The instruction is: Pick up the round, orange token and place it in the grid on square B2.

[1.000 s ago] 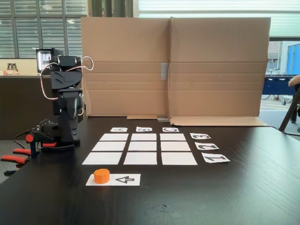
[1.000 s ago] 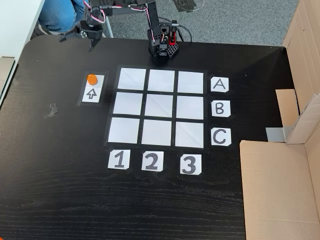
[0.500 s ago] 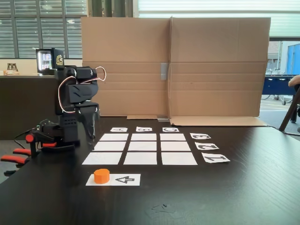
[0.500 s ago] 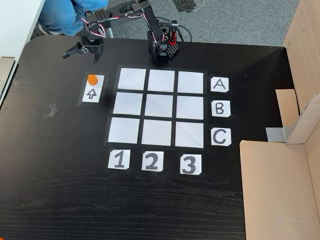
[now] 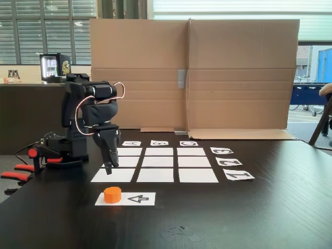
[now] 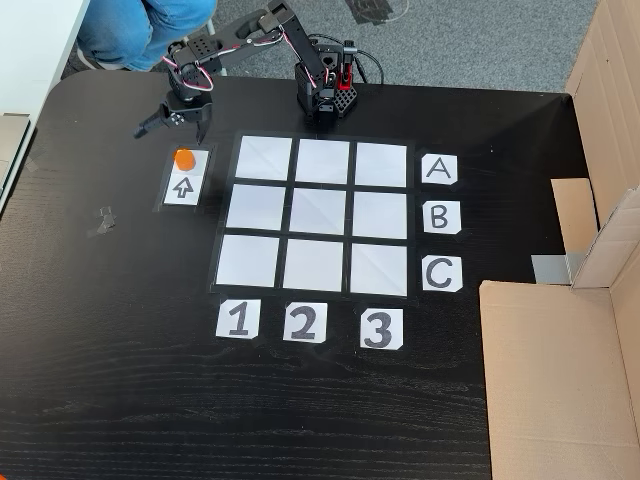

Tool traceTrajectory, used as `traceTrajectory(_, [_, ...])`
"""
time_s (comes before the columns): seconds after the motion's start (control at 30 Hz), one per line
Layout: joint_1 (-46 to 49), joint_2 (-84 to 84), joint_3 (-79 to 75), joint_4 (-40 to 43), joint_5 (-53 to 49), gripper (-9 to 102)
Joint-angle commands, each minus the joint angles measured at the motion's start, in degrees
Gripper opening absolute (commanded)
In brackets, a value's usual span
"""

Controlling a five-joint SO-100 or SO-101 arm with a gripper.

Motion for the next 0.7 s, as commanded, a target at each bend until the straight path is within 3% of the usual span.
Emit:
traceTrajectory(0.0, [-0.53,-0.18,-1.67,-0.18,-0.18,60])
traceTrajectory(0.67, [0.97,-6.15,-3.43,-3.96,-7.47,65])
